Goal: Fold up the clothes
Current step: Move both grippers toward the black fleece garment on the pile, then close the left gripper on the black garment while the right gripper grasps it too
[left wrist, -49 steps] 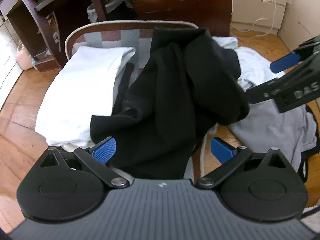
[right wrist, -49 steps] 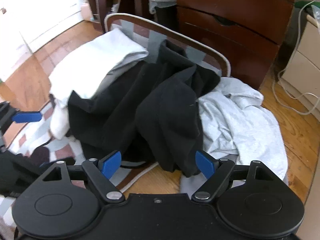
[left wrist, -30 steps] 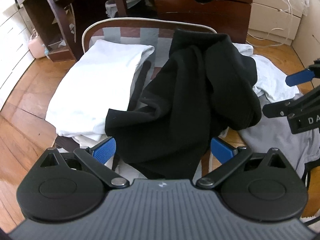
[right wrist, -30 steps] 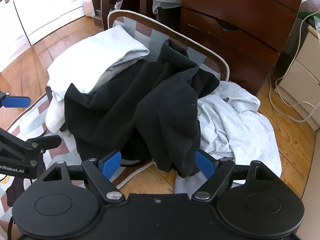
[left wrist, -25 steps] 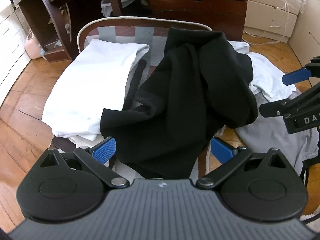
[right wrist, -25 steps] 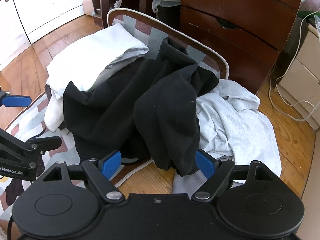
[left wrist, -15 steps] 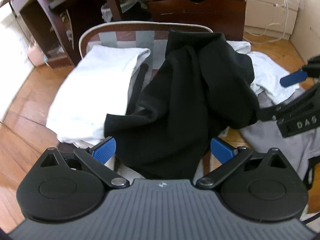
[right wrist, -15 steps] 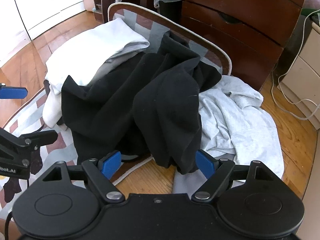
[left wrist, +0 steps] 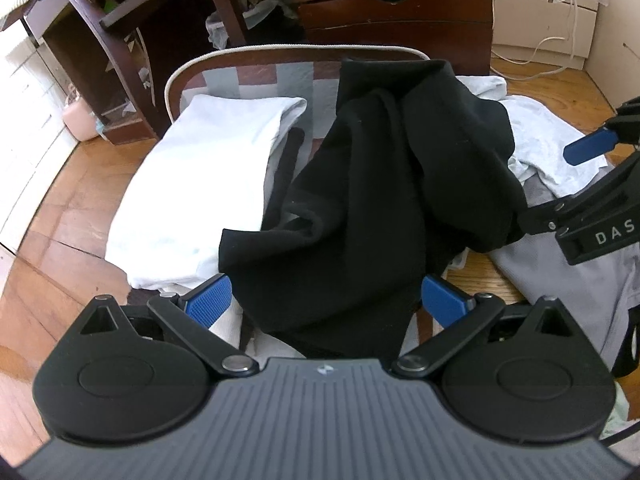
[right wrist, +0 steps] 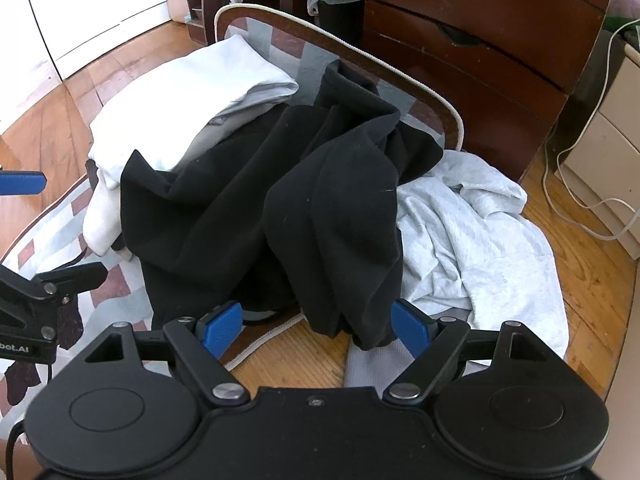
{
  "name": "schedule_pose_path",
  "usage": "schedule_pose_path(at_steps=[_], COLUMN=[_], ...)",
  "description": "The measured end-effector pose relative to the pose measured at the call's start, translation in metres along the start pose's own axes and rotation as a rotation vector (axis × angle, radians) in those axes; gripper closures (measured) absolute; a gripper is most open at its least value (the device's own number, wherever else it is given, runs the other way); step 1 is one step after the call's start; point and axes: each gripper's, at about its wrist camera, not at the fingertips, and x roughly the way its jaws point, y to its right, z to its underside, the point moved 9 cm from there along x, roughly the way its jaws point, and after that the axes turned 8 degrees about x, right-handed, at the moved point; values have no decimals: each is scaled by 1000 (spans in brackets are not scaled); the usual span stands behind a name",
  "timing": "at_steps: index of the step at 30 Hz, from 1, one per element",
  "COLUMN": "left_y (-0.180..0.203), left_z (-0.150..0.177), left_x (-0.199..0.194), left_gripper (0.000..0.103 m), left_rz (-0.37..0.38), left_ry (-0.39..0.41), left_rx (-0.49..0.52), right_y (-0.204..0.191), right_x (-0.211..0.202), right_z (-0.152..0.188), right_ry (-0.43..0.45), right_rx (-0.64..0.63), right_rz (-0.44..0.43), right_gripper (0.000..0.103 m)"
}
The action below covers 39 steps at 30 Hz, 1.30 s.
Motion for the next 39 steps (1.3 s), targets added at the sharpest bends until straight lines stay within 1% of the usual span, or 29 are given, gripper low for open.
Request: schedule_pose_path(at_steps=[13,18,21,23,26,28,29,32,34,36,37,38,39], left_y=[1,-1,-9,-17,-22,-20,-20,-20,-17,-14,-13,-11,-10], left_z=[2,2,6,13,23,27,29,32,32,31,31,31,30], left_x=[3,5,11,23,45,63,70,89,98,109,114,119,124], left_gripper=[0,0,0,1,3,3,5,6,7,17,35,49,50], left_rz=[13,29,38,70,107,110,111,125,152,187,204,221,239], left_ry=[-15,-15,-17,-23,-30,-28,-20,14,30,43,50,56,63], left_rx=[2,-16,-63,-128,-197,-215,-224,-265,-289,-312,-323,-334,-345], right_y=[-2,-2,-2,0,0,2,5,18,29,42,49,56,62], right_x=[4,6,10,12,13,17,23,42,54,63,69,76,81], right_z=[-1,0,-1,-6,-18,-26,-29,-37,-41,-44,-45,-46,-47], right_ry=[-8,-10,-4,31,123,161,172,178,181,196,201,206,203], right_rx=[-5,-5,-10,5,59,100,118,180,229,277,304,332,379], right_rz=[-5,-9,-25,-52,-152,-192,-196,-167,-150,-156,-170,-184,-222], right_gripper=[18,18,18,18,18,17,17,17,17,17,17,17,17])
